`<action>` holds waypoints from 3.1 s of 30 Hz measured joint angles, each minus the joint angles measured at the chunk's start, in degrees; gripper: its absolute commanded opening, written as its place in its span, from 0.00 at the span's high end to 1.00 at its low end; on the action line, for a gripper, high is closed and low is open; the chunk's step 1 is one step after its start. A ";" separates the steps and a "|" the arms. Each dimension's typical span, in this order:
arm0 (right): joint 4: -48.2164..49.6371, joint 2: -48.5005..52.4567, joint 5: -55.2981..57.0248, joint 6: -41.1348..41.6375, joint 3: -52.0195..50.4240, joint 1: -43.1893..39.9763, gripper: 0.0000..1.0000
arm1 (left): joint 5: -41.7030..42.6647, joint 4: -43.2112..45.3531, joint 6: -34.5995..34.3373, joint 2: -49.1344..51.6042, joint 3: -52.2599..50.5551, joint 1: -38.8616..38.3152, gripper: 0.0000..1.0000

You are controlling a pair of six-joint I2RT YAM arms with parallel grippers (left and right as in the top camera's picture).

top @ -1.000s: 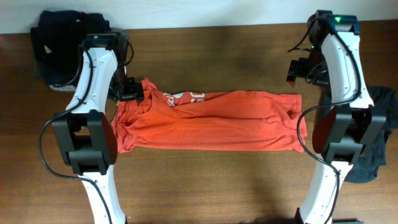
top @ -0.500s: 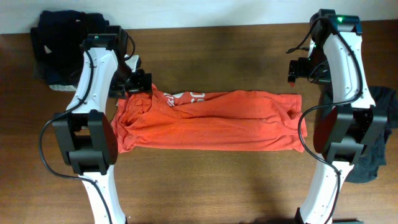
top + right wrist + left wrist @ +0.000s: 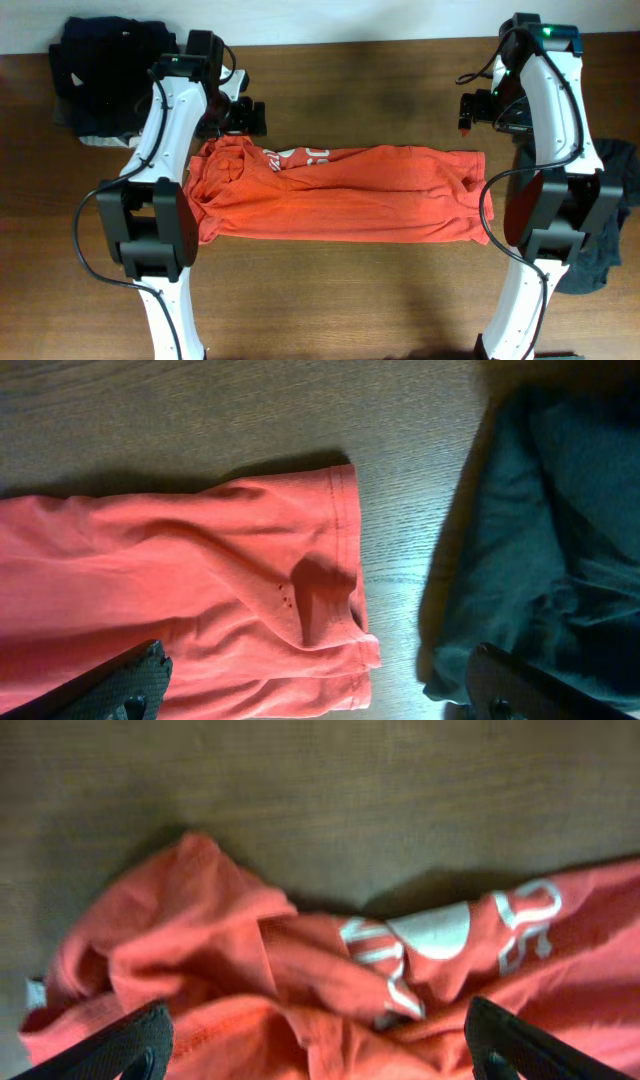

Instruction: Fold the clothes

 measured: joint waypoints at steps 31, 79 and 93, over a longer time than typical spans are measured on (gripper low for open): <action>-0.04 0.00 -0.31 -0.09 0.00 0.00 0.01 | -12.39 3.32 4.55 6.05 0.02 0.20 0.41; -0.20 0.02 -0.31 -0.09 0.00 0.00 0.01 | -32.76 -28.04 -8.76 6.14 13.38 5.42 0.43; -0.20 0.02 -0.31 -0.11 0.00 0.00 0.01 | -24.00 -30.77 -13.25 6.08 19.87 1.73 0.01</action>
